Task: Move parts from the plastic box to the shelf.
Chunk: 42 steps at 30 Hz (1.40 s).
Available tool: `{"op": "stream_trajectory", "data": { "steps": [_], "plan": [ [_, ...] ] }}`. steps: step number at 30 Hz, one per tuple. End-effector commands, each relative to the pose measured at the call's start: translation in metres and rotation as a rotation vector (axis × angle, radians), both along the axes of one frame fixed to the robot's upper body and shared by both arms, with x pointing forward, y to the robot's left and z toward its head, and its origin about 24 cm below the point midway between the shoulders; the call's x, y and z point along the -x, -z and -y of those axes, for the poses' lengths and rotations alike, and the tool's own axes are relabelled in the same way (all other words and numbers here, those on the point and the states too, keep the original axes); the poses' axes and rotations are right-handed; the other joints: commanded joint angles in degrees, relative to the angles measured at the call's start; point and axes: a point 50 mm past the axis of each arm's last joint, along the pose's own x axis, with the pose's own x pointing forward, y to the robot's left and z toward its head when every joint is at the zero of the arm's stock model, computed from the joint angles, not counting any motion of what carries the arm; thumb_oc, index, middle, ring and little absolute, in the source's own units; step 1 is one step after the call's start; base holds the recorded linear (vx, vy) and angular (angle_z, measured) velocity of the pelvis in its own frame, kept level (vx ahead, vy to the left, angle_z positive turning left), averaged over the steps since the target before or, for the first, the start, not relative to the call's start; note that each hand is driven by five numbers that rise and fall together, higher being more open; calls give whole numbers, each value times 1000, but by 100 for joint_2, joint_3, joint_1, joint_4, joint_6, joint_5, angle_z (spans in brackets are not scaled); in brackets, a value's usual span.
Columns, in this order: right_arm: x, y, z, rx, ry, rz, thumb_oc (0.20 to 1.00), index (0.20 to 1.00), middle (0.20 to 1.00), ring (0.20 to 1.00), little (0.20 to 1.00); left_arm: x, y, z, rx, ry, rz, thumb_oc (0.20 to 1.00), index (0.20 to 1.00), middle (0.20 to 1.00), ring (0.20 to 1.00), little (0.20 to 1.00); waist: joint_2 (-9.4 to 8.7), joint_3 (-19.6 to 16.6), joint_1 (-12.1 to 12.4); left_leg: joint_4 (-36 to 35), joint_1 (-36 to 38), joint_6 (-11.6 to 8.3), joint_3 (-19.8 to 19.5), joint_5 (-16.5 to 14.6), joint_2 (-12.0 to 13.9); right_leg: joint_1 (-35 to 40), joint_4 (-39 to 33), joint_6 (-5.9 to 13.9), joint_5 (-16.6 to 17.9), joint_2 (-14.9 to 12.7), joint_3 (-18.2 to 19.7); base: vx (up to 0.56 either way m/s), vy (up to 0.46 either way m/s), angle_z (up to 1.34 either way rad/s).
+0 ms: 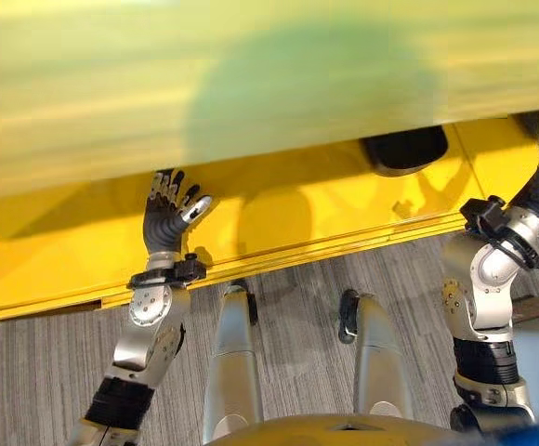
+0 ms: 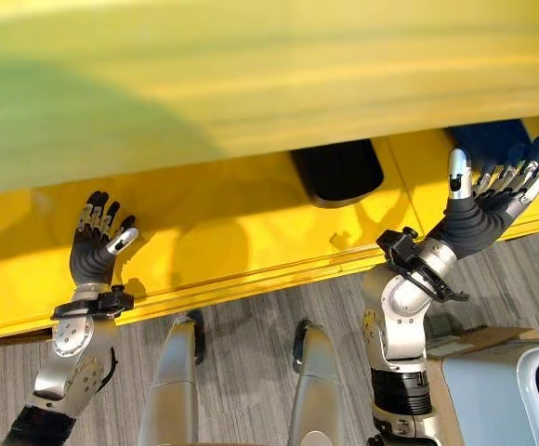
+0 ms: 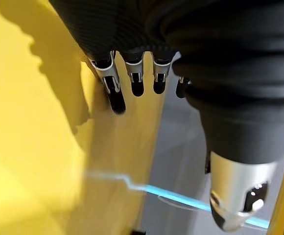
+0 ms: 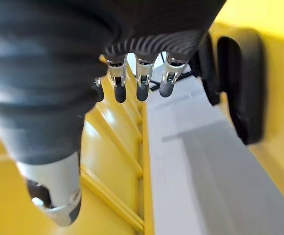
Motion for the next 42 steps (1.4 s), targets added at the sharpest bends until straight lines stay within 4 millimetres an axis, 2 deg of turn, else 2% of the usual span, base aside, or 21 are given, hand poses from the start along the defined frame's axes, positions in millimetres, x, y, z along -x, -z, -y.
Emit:
{"op": "stream_trajectory", "data": {
  "steps": [1, 4, 5, 6, 8, 9, 10, 12, 17, 22, 24, 25, 26, 27, 28, 29, 30, 32, 34, 38, 42],
  "plan": [
    [0, 4, -14, 250, -142, -70, 1000, 1000, 1000, 1000, 1000, 2, -4, -4, -65, 16, 52, 1000, 1000, 1000, 1000, 1000, 138, 29, 39, -1930, 1621, -100, -7, 729, 178, 1540, -1258, -19, 158, 305, -169, 161, -75, -30],
    [-1, 16, -13, 289, -163, -144, 1000, 1000, 1000, 1000, 1000, 3, 2, -6, -60, 8, 31, 1000, 1000, 1000, 1000, 1000, 148, 64, 24, -2429, 2130, -105, 62, 929, 260, 2041, -1727, 6, 330, 368, -209, 94, -39, -18],
    [-4, 35, -13, 331, -195, -248, 1000, 1000, 1000, 1000, 1000, 5, 8, -9, -55, 0, 11, 1000, 1000, 1000, 1000, 1000, 189, -31, 18, -2869, 2519, -123, 140, 1097, 357, 2371, -2150, 56, 451, 426, -220, 77, -7, -2],
    [-4, 36, -13, 332, -196, -249, 1000, 1000, 1000, 1000, 1000, 5, 8, -9, -54, -1, 10, 1000, 1000, 1000, 1000, 1000, 191, -4, 24, -2936, 2598, -125, 157, 1123, 365, 2437, -2204, 55, 476, 436, -218, 115, -17, -4],
    [-7, 65, -16, 346, -270, -389, 1000, 1000, 1000, 1000, 1000, 9, 20, -14, -50, -18, -32, 1000, 1000, 1000, 1000, 1000, 241, -169, 19, -3733, 3260, -176, 328, 1439, 559, 2950, -2846, 80, 640, 530, -215, 117, -24, -14],
    [-7, 65, -16, 347, -271, -390, 1000, 1000, 1000, 1000, 1000, 10, 20, -14, -49, -19, -33, 1000, 1000, 1000, 1000, 1000, 244, -136, 29, -3810, 3353, -180, 353, 1470, 571, 3024, -2906, 78, 667, 545, -208, 146, -47, -21],
    [-4, 80, -14, 332, -318, -452, 1000, 1000, 1000, 1000, 1000, 14, 30, -16, -42, -31, -67, 1000, 1000, 1000, 1000, 1000, 272, -287, 19, -4214, 3692, -269, 470, 1675, 643, 3382, -3338, 81, 742, 634, -252, 96, -49, -26],
    [5, 92, -10, 366, -354, -518, 1000, 1000, 1000, 1000, 1000, 25, 45, -17, -22, -26, -130, 1000, 1000, 1000, 1000, 1000, 333, -513, -18, -4587, 4161, -343, 645, 1821, 768, 3884, -3792, 26, 752, 789, -263, 152, -109, -14],
    [9, 97, -8, 387, -371, -548, 1000, 1000, 1000, 1000, 1000, 32, 57, -14, 4, -17, -180, 1000, 1000, 1000, 1000, 1000, 391, -653, -22, -4679, 4366, -394, 709, 1938, 893, 4185, -4063, -92, 735, 960, -193, 37, -106, -12],
    [14, 94, 1, 417, -325, -557, 1000, 1000, 1000, 1000, 1000, 34, 67, -7, 25, 8, -216, 1000, 1000, 1000, 1000, 1000, 426, -708, -74, -4650, 4170, -531, 814, 2477, 985, 4413, -4627, -278, 855, 1237, -325, -57, -137, 1],
    [14, 93, 2, 417, -324, -550, 1000, 1000, 1000, 1000, 1000, 34, 67, -5, 25, 17, -218, 1000, 1000, 1000, 1000, 1000, 392, -703, -108, -4507, 4096, -467, 940, 2403, 966, 4430, -4677, -290, 888, 1227, -360, -100, -96, 9],
    [15, 92, 4, 428, -306, -553, 1000, 1000, 1000, 1000, 1000, 33, 69, -5, 23, 26, -223, 1000, 1000, 1000, 1000, 1000, 284, -631, -184, -3915, 3989, -376, 1462, 2125, 914, 4416, -4726, -338, 963, 1174, -455, -139, -112, 15],
    [15, 92, 4, 428, -306, -552, 1000, 1000, 1000, 1000, 1000, 32, 68, -5, 22, 26, -222, 1000, 1000, 1000, 1000, 1000, 285, -643, -178, -3904, 3960, -366, 1466, 2133, 916, 4389, -4727, -338, 981, 1173, -449, -132, -114, 22],
    [15, 93, 3, 426, -313, -555, 1000, 1000, 1000, 1000, 1000, 33, 68, -4, 24, 30, -220, 1000, 1000, 1000, 1000, 1000, 228, -612, -156, -3681, 3981, -282, 1408, 1821, 748, 4396, -4762, -335, 1024, 1138, -418, -62, -27, 32],
    [12, 93, -1, 423, -338, -548, 1000, 1000, 1000, 1000, 1000, 31, 65, -4, 15, 28, -208, 1000, 1000, 1000, 1000, 1000, 117, -583, -9, -3424, 3933, 20, 796, 1142, -162, 4359, -4780, -310, 1149, 1055, -298, -23, -34, 18],
    [9, 95, -6, 433, -360, -556, 1000, 1000, 1000, 1000, 1000, 27, 61, 1, 15, 40, -186, 1000, 1000, 1000, 1000, 1000, 76, -586, 129, -3392, 3926, 234, 283, 776, -986, 4387, -4777, -334, 1186, 1103, -203, 3, 7, -44],
    [6, 97, -8, 427, -372, -559, 1000, 1000, 1000, 1000, 1000, 23, 57, 3, 8, 46, -170, 1000, 1000, 1000, 1000, 1000, 66, -601, 159, -3407, 3923, 348, 21, 712, -1323, 4345, -4739, -340, 1207, 1142, -149, 39, 17, -72],
    [2, 99, -14, 420, -393, -564, 1000, 1000, 1000, 1000, 1000, 20, 52, 4, 5, 50, -147, 1000, 1000, 1000, 1000, 1000, 102, -662, 220, -3630, 4014, 506, -445, 754, -1701, 4209, -4683, -350, 1273, 1258, -11, 9, 35, -45],
    [1, 101, -16, 406, -406, -569, 1000, 1000, 1000, 1000, 1000, 21, 51, 6, 11, 56, -143, 1000, 1000, 1000, 1000, 1000, 125, -719, 177, -3854, 4134, 547, -497, 787, -1624, 4183, -4680, -324, 1279, 1301, 14, 27, 59, -14],
    [3, 110, -19, 371, -450, -599, 1000, 1000, 1000, 1000, 1000, 23, 54, 7, -6, 79, -159, 1000, 1000, 1000, 1000, 1000, 94, -950, 138, -4451, 4491, 619, -270, 952, -1510, 4206, -4697, -233, 1335, 1244, 45, 73, 140, -19],
    [2, 116, -24, 363, -476, -627, 1000, 1000, 1000, 1000, 1000, 21, 53, 10, -18, 96, -166, 1000, 1000, 1000, 1000, 1000, 114, -919, 114, -4832, 4707, 712, -98, 1092, -1478, 4041, -4354, -162, 1311, 1186, 180, 1, 107, -31]
  ]
}}
